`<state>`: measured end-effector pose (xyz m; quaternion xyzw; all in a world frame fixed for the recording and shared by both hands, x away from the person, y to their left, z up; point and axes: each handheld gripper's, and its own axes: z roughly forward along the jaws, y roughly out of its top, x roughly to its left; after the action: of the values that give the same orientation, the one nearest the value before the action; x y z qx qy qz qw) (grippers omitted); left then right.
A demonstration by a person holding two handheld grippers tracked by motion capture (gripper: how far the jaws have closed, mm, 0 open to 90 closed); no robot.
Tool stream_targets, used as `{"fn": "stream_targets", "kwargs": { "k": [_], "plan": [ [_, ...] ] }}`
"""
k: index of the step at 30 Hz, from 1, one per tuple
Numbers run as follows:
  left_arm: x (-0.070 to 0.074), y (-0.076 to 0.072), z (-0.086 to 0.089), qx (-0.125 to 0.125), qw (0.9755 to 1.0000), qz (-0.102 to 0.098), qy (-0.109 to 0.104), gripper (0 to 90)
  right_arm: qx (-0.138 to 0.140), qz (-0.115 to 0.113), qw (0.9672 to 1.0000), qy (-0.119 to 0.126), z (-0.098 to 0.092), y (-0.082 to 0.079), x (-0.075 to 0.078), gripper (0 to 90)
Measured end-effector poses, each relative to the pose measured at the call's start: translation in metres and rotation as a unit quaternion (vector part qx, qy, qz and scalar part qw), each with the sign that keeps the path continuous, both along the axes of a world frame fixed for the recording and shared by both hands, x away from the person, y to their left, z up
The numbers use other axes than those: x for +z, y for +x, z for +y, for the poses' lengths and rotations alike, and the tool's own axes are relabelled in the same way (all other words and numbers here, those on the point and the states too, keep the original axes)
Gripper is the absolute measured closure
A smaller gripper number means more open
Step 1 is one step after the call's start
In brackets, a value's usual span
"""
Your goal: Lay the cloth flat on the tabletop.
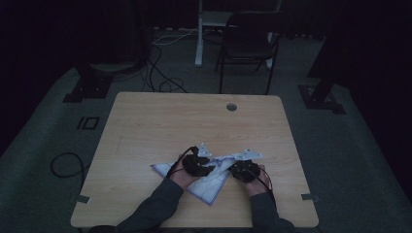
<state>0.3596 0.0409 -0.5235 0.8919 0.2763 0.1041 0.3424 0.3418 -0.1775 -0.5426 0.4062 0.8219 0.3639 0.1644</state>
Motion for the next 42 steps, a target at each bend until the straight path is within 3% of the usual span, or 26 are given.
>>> {"fn": "stream_targets", "kwargs": {
  "k": [5,17,26,33,42],
  "plan": [
    [0.005,-0.007,0.0,-0.004,0.9997,-0.021,0.009,78.7,0.0,0.0,1.0,0.001,0.0,0.0,0.0,75.9],
    [0.02,-0.016,0.013,0.007,0.9986,-0.05,-0.012,85.0,-0.001,-0.001,1.0,0.005,-0.001,0.001,-0.001,76.1],
    [0.026,0.0,0.033,0.046,0.9971,-0.059,-0.015,86.5,-0.002,-0.001,1.0,0.005,-0.001,0.001,-0.001,76.1],
    [0.032,0.015,0.055,0.091,0.9932,-0.07,-0.02,86.6,-0.002,-0.002,1.0,0.004,0.0,0.0,-0.001,76.1],
    [0.031,0.029,0.074,0.123,0.9896,-0.072,-0.016,86.7,-0.003,-0.001,1.0,0.004,0.0,0.0,-0.001,76.1]
  ]
}}
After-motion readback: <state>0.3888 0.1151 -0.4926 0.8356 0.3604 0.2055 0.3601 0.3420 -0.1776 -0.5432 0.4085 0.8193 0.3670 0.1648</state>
